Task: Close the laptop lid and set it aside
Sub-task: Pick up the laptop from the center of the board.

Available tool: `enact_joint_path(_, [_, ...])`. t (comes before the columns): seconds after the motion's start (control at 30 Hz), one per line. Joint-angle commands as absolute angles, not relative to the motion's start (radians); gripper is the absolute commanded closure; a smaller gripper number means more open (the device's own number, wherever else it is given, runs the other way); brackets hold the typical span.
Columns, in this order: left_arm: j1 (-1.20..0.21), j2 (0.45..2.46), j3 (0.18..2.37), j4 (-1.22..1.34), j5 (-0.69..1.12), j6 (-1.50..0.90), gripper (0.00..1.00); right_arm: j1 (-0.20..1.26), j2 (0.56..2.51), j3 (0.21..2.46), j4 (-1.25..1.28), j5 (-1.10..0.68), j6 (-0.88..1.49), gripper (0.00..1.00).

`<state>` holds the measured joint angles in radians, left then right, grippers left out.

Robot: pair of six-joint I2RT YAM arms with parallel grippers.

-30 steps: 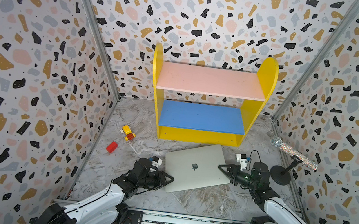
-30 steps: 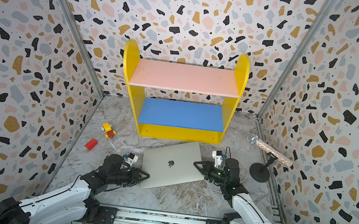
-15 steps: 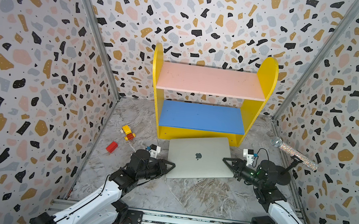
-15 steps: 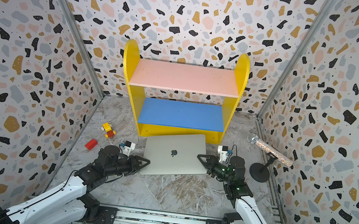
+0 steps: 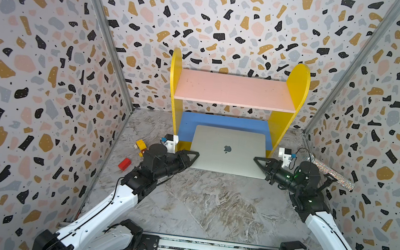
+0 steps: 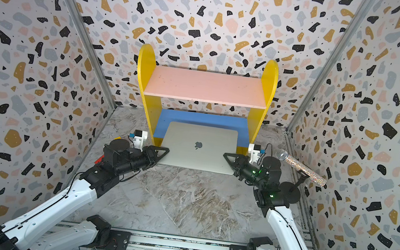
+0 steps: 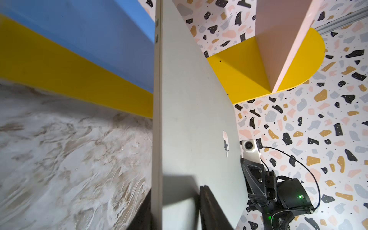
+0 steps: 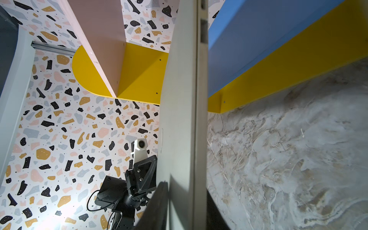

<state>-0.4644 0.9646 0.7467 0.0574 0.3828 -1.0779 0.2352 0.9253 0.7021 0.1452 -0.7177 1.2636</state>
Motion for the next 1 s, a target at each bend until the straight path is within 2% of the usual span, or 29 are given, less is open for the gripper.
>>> enact_joint_path(0.0, [-0.515,0.988,0.863,0.242,0.627,-1.049,0.67,0.279,0.960,0.834,0.230,-0.842,1.224,0.72])
enact_joint_path(0.47, [-0.483,1.128,1.141,0.207,0.682,-1.043,0.65,0.279,1.111,1.085,0.235,-0.849,1.245,0.73])
enact_joint_path(0.77, [-0.480,1.158,1.222,0.198,0.692,-1.050,0.65,0.279,1.141,1.181,0.202,-0.855,1.242,0.74])
enact_joint_path(0.97, [-0.481,1.133,1.191,0.221,0.693,-1.077,0.65,0.279,1.127,1.159,0.200,-0.860,1.250,0.75])
